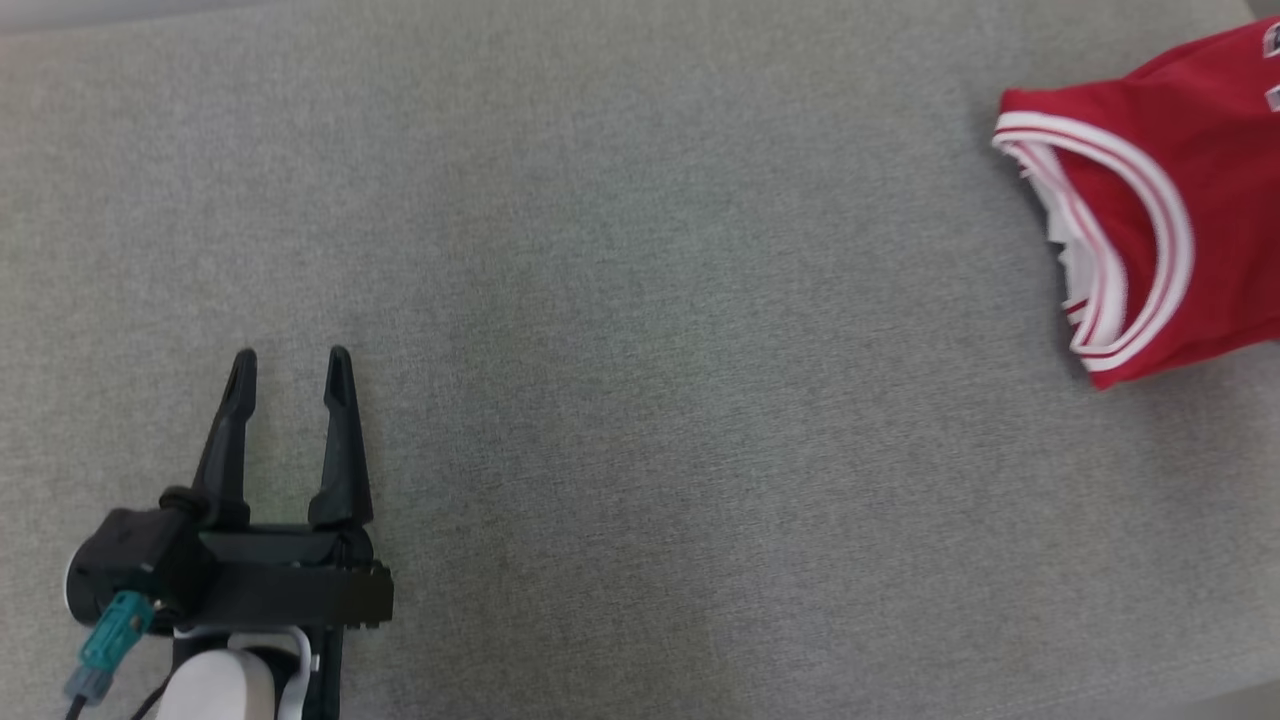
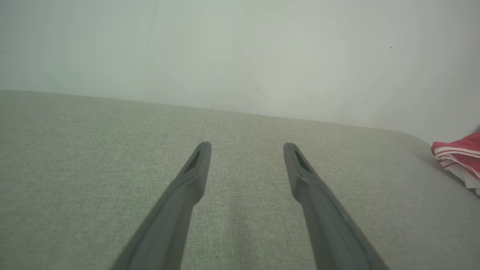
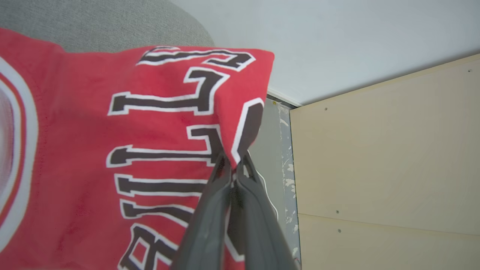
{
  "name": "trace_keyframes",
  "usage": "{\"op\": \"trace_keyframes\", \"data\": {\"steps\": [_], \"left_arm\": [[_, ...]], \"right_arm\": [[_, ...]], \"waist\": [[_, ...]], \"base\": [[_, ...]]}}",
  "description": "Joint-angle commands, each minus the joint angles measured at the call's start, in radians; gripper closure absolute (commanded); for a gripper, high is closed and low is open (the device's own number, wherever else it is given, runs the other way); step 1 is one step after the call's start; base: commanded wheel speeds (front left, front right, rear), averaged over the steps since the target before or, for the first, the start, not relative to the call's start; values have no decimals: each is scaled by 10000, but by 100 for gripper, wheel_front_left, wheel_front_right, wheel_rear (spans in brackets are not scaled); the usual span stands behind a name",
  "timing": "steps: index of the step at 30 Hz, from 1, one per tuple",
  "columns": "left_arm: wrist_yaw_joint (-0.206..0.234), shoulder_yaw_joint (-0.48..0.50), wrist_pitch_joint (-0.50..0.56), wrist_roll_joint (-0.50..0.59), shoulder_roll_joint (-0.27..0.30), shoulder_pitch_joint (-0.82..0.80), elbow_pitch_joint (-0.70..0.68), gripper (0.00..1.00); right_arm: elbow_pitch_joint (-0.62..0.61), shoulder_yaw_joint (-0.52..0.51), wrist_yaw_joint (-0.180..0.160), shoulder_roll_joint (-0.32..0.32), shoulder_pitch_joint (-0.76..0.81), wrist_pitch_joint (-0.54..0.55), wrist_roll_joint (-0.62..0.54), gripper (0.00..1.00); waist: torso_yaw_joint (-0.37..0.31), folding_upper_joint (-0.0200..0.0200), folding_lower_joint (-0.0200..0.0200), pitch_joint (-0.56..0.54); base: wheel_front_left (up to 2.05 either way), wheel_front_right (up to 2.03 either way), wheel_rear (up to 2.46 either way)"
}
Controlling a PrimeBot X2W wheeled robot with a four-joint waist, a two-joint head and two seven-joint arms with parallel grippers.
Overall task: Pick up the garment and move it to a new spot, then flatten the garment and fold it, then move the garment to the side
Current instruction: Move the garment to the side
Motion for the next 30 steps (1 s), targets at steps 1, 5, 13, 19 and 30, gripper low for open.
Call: {"op": "trace_keyframes", "data": {"steps": [1,5,13,19,30], "left_arm": [[-25,2,2,112,9,-172,-62,0],[-96,-19,2,202,12,-375,-133,0],[-167,128,0,342,9,-396,-99,0],[-53,263,2,297,10,-152,4,0],[48,453,2,-144,6,571,556,0]], "right_arm": [[-7,-36,-33,-178,2,-75,-192,100],[262,-424,-33,-520,193,-457,-1066,100],[1280,-1810,-33,-168,646,-1536,-2407,0],[1071,-2441,-33,652,1155,-2798,-2955,0],[-276,-3589,-33,3279,3131,-6140,-1964,0]], "waist": [[120,-2,-1,259],[352,-2,-1,465],[480,-2,-1,448],[318,-2,-1,-75],[365,-2,-1,-1911]], "base": [[0,0,0],[0,0,0],[0,0,0],[0,0,0],[0,0,0]]}}
